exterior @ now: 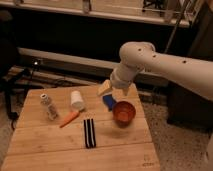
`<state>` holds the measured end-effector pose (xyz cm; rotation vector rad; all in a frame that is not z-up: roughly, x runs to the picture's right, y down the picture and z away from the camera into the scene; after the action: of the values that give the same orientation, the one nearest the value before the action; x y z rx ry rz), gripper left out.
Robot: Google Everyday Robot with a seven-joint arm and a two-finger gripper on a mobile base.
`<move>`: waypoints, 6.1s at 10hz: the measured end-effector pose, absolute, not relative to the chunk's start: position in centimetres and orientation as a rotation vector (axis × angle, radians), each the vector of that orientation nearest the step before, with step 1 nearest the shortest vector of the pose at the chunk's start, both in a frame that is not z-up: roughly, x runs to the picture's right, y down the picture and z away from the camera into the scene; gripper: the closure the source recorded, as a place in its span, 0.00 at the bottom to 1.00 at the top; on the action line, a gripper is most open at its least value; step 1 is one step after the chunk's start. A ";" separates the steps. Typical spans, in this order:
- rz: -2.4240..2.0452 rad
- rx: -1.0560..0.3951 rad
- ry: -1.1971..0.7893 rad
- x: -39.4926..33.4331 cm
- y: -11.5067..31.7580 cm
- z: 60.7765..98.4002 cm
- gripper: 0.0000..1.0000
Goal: Drag the pepper across the table
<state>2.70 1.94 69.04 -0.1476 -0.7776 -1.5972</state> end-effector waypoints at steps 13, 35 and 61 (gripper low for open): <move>-1.597 -0.148 -0.778 2.7 1.9 69.0 0.20; -1.728 -0.434 -0.846 -17.1 10.5 79.3 0.20; -1.776 -0.492 -0.726 -16.4 12.6 87.6 0.95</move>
<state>-16.43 12.56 87.59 -0.4921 -0.7259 -1.7758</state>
